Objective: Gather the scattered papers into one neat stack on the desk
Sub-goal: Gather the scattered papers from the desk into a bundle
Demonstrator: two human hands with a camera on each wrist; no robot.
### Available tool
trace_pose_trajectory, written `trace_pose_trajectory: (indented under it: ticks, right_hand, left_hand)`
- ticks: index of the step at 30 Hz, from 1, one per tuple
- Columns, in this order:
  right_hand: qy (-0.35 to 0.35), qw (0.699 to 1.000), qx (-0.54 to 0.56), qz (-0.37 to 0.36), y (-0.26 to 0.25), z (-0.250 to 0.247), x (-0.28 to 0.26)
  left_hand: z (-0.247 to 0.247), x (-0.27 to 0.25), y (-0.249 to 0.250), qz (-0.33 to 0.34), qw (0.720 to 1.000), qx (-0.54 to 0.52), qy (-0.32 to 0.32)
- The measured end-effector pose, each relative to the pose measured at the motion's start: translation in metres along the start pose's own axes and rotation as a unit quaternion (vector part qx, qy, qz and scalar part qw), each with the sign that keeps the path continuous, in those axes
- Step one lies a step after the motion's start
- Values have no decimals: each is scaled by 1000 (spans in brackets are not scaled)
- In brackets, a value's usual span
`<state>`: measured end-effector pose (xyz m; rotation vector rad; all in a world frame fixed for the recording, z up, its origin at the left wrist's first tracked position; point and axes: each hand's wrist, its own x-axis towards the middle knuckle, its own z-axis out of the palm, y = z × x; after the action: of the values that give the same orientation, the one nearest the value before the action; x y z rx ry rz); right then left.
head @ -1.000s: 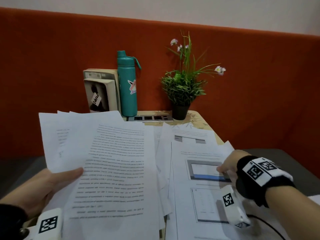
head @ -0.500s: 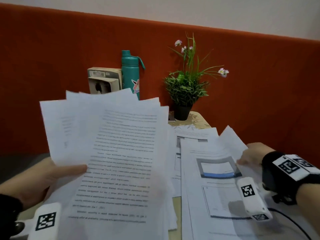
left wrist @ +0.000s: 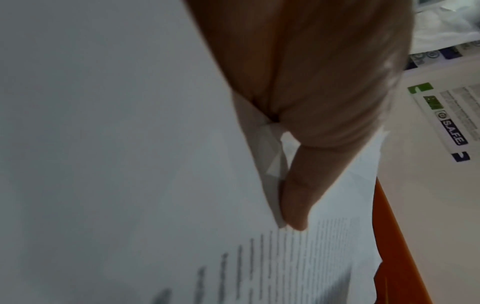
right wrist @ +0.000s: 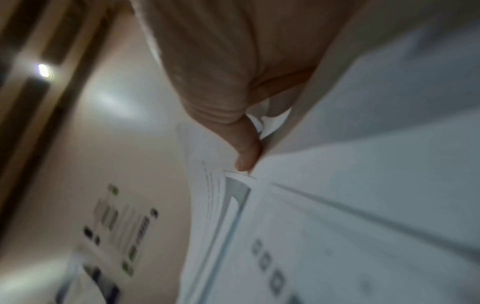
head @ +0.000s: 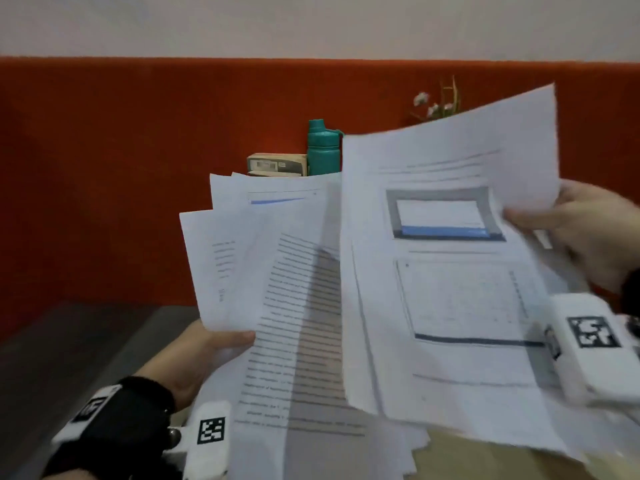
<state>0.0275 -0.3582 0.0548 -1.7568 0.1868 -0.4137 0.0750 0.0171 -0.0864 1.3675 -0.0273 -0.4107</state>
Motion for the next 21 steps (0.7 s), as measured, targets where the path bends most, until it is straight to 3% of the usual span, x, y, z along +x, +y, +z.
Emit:
trace_pose_trajectory:
  ticks: [2, 8, 13, 15, 17, 19, 21]
  right_hand:
    - [-40, 998, -54, 19, 24, 33, -3]
    - [-35, 985, -161, 53, 84, 120, -18]
    - [-66, 983, -132, 111, 97, 155, -24]
    - [-13, 981, -121, 150, 100, 144, -12]
    - [73, 949, -214, 221, 108, 111, 8]
    - [122, 882, -324, 320, 115, 65, 19]
    - [70, 831, -395, 386, 124, 29, 23]
  left_hand:
    - [4, 1, -2, 9, 1000, -16, 6]
    - [11, 7, -4, 42, 996, -30, 75]
    - [26, 8, -5, 58, 990, 114, 57]
    - [24, 8, -5, 49, 987, 137, 70]
    - [13, 7, -4, 35, 990, 127, 56]
    - [2, 6, -5, 25, 993, 106, 47]
    - [-6, 4, -6, 24, 996, 72, 41]
